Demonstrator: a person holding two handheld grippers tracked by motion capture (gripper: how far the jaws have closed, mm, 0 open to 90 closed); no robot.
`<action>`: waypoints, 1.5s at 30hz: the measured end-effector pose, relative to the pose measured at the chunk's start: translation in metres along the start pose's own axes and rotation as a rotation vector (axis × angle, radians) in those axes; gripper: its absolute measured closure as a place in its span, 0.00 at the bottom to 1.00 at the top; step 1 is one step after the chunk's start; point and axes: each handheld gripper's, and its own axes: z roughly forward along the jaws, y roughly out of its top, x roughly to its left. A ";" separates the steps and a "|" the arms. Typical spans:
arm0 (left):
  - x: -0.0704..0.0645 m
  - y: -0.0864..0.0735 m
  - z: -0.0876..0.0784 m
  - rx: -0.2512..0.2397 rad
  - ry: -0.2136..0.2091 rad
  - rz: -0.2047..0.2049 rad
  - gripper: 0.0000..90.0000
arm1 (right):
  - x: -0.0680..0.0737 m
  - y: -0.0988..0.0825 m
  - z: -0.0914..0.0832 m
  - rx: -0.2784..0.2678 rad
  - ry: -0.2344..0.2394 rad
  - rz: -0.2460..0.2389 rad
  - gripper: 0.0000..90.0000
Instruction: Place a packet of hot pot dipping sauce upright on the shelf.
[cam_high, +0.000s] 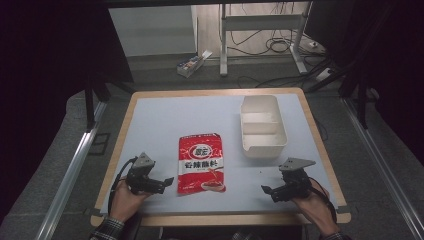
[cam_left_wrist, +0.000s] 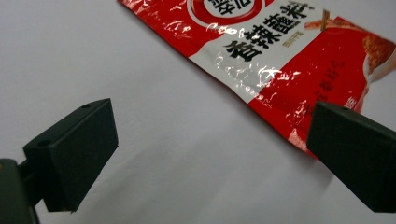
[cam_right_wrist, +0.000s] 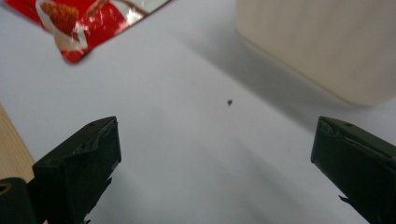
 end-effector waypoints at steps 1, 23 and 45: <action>0.000 0.000 0.000 0.000 0.000 0.000 0.03 | 0.000 0.001 0.000 -0.006 -0.003 -0.003 0.02; 0.007 0.003 0.003 -0.012 -0.021 -0.036 0.29 | -0.002 0.001 0.002 0.010 -0.062 -0.054 0.02; 0.015 0.023 0.024 0.001 -0.030 -0.005 0.91 | -0.001 -0.001 0.007 0.039 -0.071 -0.078 0.03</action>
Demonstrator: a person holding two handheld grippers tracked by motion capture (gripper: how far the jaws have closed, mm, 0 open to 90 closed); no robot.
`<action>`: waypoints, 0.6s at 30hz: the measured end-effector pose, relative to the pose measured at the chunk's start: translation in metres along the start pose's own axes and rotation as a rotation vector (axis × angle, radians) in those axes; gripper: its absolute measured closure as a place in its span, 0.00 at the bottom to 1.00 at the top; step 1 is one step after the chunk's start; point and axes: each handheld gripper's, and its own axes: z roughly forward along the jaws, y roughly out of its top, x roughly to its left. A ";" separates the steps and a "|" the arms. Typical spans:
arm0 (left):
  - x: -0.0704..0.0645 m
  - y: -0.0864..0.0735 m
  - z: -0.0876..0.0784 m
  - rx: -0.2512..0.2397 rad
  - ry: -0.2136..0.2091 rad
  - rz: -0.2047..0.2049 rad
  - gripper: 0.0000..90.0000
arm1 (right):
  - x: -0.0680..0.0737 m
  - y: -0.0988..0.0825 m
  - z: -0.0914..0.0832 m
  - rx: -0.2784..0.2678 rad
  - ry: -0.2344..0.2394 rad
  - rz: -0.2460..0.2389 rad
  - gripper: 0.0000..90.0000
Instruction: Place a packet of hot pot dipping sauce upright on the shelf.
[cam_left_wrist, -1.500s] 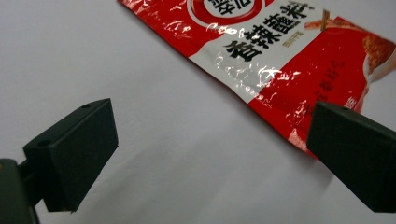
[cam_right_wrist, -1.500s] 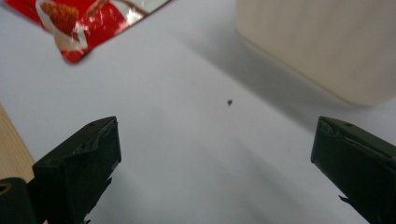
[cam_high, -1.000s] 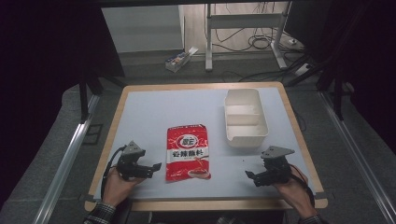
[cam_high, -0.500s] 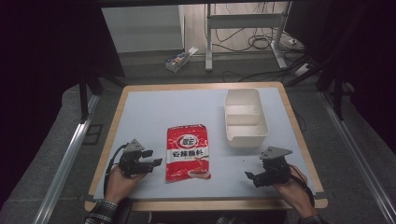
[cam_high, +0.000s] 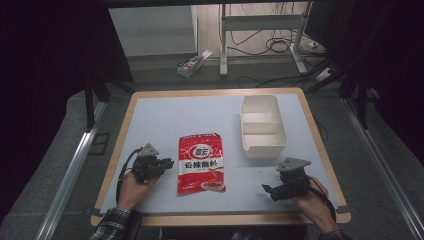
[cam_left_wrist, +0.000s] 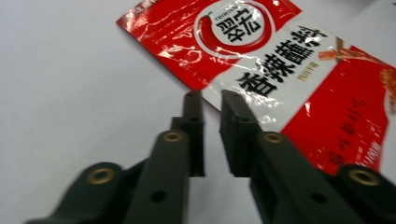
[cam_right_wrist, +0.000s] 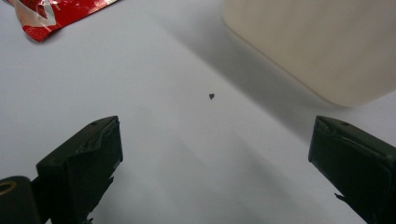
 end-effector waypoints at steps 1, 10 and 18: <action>0.001 0.002 0.002 0.007 0.004 0.000 0.97 | 0.000 0.000 0.000 0.000 0.000 -0.001 0.03; 0.019 0.013 0.022 0.031 0.059 -0.043 1.00 | 0.000 -0.001 0.002 0.011 -0.004 -0.007 0.03; 0.029 0.024 0.041 0.041 0.082 -0.061 1.00 | 0.000 -0.001 0.004 0.021 -0.007 -0.013 0.03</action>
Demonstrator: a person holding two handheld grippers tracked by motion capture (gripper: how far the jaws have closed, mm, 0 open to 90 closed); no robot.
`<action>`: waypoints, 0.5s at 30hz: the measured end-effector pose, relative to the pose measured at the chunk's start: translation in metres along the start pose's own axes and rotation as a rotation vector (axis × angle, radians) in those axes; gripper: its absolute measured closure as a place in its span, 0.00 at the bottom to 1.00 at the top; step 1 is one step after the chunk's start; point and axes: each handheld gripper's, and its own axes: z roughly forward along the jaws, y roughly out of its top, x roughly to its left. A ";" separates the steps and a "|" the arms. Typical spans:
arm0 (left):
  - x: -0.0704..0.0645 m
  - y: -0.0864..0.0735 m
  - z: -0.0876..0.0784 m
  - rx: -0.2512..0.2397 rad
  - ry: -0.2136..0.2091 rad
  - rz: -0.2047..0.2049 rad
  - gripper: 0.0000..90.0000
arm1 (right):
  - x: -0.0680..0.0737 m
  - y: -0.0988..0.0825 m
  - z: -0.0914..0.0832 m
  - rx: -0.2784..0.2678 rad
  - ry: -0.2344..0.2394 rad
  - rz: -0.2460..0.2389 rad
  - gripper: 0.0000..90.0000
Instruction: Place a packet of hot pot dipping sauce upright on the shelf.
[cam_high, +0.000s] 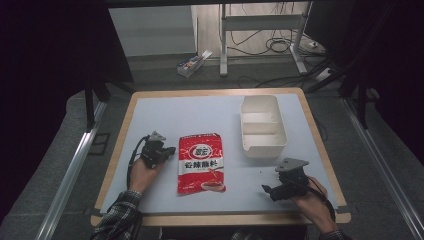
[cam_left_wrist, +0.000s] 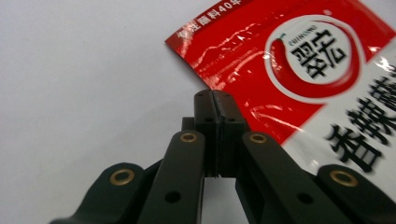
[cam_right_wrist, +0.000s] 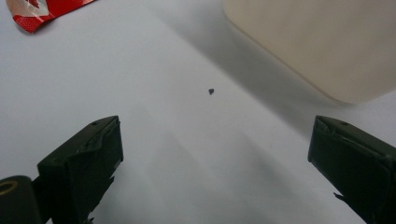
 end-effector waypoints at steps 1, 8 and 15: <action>0.000 0.002 0.003 0.006 0.009 0.008 1.00 | 0.000 0.000 0.000 0.000 0.000 0.000 0.03; 0.002 0.013 0.018 0.012 0.056 0.000 1.00 | 0.000 0.000 0.000 0.003 -0.003 -0.001 0.03; 0.000 0.017 0.025 0.004 0.027 -0.020 1.00 | 0.000 -0.001 0.002 0.014 -0.008 -0.006 0.03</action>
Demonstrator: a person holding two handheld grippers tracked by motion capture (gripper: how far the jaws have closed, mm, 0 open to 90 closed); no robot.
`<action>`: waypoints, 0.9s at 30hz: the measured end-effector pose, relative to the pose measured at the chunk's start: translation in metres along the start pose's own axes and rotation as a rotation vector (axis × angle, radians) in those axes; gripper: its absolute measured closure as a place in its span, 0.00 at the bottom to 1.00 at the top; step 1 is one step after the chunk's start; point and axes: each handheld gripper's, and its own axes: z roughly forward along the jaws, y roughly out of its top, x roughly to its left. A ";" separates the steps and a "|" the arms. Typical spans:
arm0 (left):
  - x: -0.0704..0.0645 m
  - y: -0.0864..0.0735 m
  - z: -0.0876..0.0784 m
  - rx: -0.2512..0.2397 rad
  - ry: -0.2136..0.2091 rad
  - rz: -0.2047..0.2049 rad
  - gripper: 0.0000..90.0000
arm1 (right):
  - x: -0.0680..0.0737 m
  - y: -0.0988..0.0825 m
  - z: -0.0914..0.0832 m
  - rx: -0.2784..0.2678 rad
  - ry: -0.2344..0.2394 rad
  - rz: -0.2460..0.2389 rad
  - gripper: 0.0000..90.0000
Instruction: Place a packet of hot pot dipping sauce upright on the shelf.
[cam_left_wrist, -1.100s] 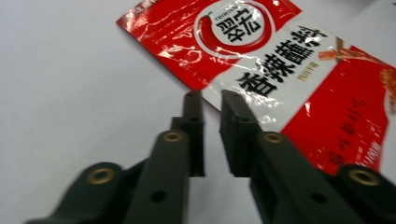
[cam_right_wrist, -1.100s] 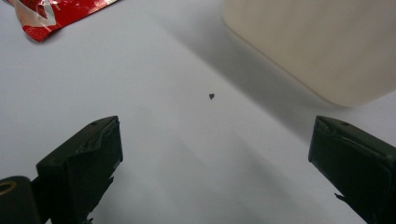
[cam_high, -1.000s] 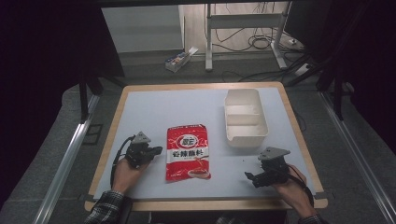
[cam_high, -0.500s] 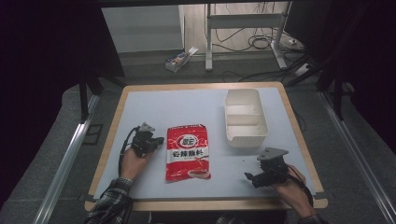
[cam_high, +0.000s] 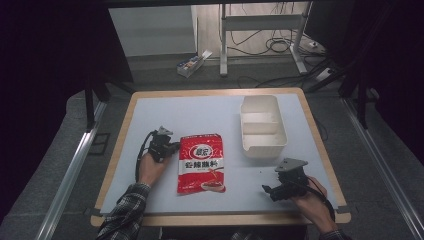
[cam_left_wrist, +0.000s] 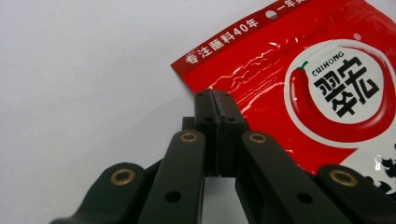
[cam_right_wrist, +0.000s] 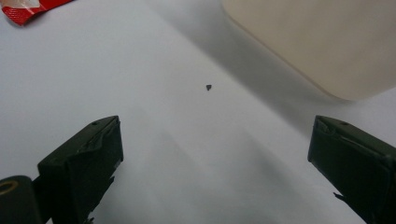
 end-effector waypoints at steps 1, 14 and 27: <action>0.000 0.001 0.000 0.003 -0.005 0.002 1.00 | 0.000 0.000 0.000 0.000 0.000 0.000 0.03; -0.014 0.007 0.009 0.008 -0.055 0.035 1.00 | 0.000 0.000 0.001 0.011 0.001 -0.005 0.03; -0.023 0.008 0.010 0.020 -0.105 0.055 1.00 | 0.001 0.000 0.001 0.014 0.001 -0.007 0.03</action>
